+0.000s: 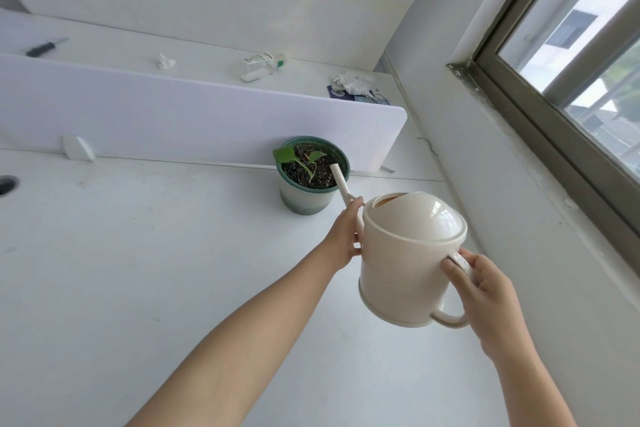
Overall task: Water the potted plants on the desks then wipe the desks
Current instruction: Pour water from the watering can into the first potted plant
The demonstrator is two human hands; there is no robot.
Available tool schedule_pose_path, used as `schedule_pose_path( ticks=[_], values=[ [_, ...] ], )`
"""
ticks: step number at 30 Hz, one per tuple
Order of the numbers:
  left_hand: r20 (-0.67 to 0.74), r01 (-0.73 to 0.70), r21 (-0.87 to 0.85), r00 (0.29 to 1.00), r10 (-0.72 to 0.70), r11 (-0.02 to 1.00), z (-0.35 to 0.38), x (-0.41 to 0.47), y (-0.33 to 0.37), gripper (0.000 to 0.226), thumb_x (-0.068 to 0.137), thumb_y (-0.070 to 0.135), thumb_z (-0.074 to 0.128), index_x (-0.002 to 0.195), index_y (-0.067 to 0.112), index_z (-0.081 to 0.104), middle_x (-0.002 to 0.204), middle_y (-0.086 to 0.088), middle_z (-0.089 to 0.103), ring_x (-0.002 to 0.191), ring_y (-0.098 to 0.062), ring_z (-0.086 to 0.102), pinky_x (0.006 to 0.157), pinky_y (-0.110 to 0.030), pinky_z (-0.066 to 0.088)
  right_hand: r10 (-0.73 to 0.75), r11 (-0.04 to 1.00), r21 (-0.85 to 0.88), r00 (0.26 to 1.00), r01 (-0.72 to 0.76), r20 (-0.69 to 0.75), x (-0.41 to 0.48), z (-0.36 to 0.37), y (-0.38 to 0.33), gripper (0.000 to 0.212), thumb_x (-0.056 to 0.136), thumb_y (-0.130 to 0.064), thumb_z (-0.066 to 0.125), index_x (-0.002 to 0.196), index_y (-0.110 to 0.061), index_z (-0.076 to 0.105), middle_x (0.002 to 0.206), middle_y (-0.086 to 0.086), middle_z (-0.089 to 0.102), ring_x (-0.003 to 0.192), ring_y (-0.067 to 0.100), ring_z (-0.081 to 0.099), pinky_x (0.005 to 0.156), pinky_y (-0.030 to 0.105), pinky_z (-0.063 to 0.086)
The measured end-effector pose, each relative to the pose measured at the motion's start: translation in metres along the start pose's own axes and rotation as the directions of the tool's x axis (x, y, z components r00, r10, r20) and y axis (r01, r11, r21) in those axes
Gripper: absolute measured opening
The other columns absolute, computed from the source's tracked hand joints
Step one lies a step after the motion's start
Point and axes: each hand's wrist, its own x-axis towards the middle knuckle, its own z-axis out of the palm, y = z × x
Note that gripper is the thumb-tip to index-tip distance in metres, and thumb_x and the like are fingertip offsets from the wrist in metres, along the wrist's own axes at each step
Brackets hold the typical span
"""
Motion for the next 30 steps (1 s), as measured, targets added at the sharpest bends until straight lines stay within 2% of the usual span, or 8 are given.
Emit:
schedule_pose_path(
  ticks=[3, 8, 12, 18, 21, 24, 28, 30],
  values=[
    [0.003, -0.01, 0.044, 1.0, 0.01, 0.999, 0.004, 0.007, 0.01, 0.028, 0.093, 0.049, 0.033, 0.1, 0.027, 0.049, 0.073, 0.001, 0.041, 0.065, -0.013, 0.043, 0.054, -0.024, 0.036, 0.007, 1.0, -0.001, 1.0, -0.007, -0.031, 0.008, 0.001, -0.004, 0.016, 0.089, -0.014, 0.055, 0.077, -0.024, 0.055, 0.1, -0.001, 0.061, 0.075, 0.011, 0.053, 0.063, 0.016, 0.041],
    [-0.002, -0.023, 0.031, 1.0, 0.023, 0.999, 0.003, 0.018, 0.017, 0.03, 0.092, 0.05, 0.032, 0.104, 0.029, 0.049, 0.075, 0.004, 0.047, 0.07, -0.011, 0.046, 0.057, -0.024, 0.037, -0.004, 1.0, -0.011, 1.0, 0.004, -0.028, 0.018, 0.006, -0.009, 0.019, 0.089, -0.014, 0.055, 0.075, -0.026, 0.054, 0.085, -0.007, 0.06, 0.066, 0.0, 0.054, 0.054, 0.005, 0.039],
    [0.003, -0.002, 0.005, 1.0, 0.002, 1.0, -0.003, 0.023, 0.011, 0.03, 0.092, 0.049, 0.032, 0.079, 0.025, 0.044, 0.067, 0.004, 0.041, 0.062, -0.012, 0.042, 0.053, -0.024, 0.034, 0.005, 1.0, -0.026, 1.0, -0.006, -0.01, 0.017, 0.009, -0.005, 0.017, 0.089, -0.014, 0.055, 0.077, -0.026, 0.056, 0.084, -0.01, 0.06, 0.073, 0.009, 0.053, 0.055, 0.006, 0.04],
    [-0.024, 0.025, -0.004, 0.999, -0.025, 1.0, -0.015, 0.019, -0.006, 0.032, 0.093, 0.048, 0.032, 0.07, 0.027, 0.039, 0.064, 0.005, 0.038, 0.056, -0.011, 0.038, 0.05, -0.023, 0.032, 0.042, 0.999, -0.023, 0.999, -0.042, -0.004, 0.0, 0.013, -0.001, 0.01, 0.088, -0.009, 0.055, 0.087, -0.018, 0.059, 0.075, -0.007, 0.056, 0.07, 0.01, 0.049, 0.05, 0.006, 0.04],
    [-0.021, 0.026, -0.035, 0.999, -0.027, 0.999, -0.022, 0.018, -0.014, 0.028, 0.087, 0.054, 0.037, 0.079, 0.028, 0.046, 0.076, 0.004, 0.049, 0.075, -0.014, 0.048, 0.063, -0.026, 0.038, 0.063, 0.998, 0.001, 0.997, -0.063, 0.034, -0.01, 0.016, -0.002, 0.016, 0.088, -0.008, 0.054, 0.083, -0.022, 0.058, 0.08, -0.005, 0.06, 0.075, 0.01, 0.051, 0.048, 0.014, 0.043],
    [-0.035, -0.002, -0.029, 0.999, 0.001, 1.0, -0.029, 0.016, -0.018, 0.041, 0.067, 0.063, 0.046, 0.087, 0.027, 0.049, 0.095, -0.001, 0.054, 0.096, -0.018, 0.049, 0.081, -0.033, 0.04, 0.047, 0.999, -0.002, 0.996, -0.047, 0.069, -0.017, 0.022, -0.003, 0.015, 0.088, -0.007, 0.055, 0.085, -0.021, 0.06, 0.086, 0.0, 0.063, 0.074, 0.015, 0.051, 0.049, 0.013, 0.046],
    [-0.06, -0.034, -0.025, 0.998, 0.033, 0.999, -0.043, 0.01, -0.018, 0.047, 0.066, 0.065, 0.048, 0.093, 0.026, 0.052, 0.099, -0.001, 0.058, 0.099, -0.021, 0.051, 0.093, -0.036, 0.041, 0.061, 0.998, 0.004, 0.993, -0.061, 0.102, -0.023, 0.031, -0.001, 0.005, 0.088, -0.003, 0.054, 0.09, -0.005, 0.058, 0.111, 0.008, 0.059, 0.079, 0.019, 0.049, 0.045, 0.008, 0.045],
    [-0.076, -0.053, -0.023, 0.996, 0.051, 0.998, -0.05, 0.005, -0.016, 0.045, 0.068, 0.063, 0.047, 0.09, 0.024, 0.048, 0.092, -0.001, 0.055, 0.095, -0.021, 0.048, 0.087, -0.036, 0.041, 0.046, 0.999, -0.03, 0.99, -0.042, 0.135, -0.024, 0.036, 0.004, 0.006, 0.087, -0.003, 0.055, 0.09, 0.002, 0.057, 0.113, 0.008, 0.06, 0.071, 0.01, 0.052, 0.046, 0.011, 0.047]
  ],
)
